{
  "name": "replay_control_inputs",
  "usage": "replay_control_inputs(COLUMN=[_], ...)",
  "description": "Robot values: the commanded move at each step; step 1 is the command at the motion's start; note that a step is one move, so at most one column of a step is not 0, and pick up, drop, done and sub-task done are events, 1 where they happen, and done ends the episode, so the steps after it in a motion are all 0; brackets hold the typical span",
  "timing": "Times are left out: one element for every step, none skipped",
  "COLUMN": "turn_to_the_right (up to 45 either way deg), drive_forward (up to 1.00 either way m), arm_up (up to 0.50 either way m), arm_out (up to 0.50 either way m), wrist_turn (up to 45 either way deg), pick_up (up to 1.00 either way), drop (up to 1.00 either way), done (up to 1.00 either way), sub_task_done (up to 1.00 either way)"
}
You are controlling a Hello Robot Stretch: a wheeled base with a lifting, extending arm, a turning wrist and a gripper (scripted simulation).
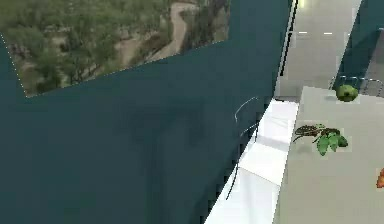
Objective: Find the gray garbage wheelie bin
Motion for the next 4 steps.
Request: replay_control_inputs(turn_to_the_right=[45.0, 45.0, 45.0, 39.0], drive_forward=[0.0, 0.0, 0.0, 0.0], arm_up=[0.0, 0.0, 0.0, 0.0], arm_out=[0.0, 0.0, 0.0, 0.0], wrist_turn=[0.0, 0.0, 0.0, 0.0], pick_up=[0.0, 0.0, 0.0, 0.0], drop=[0.0, 0.0, 0.0, 0.0], done=[0.0, 0.0, 0.0, 0.0], sub_task_done=[0.0, 0.0, 0.0, 0.0])
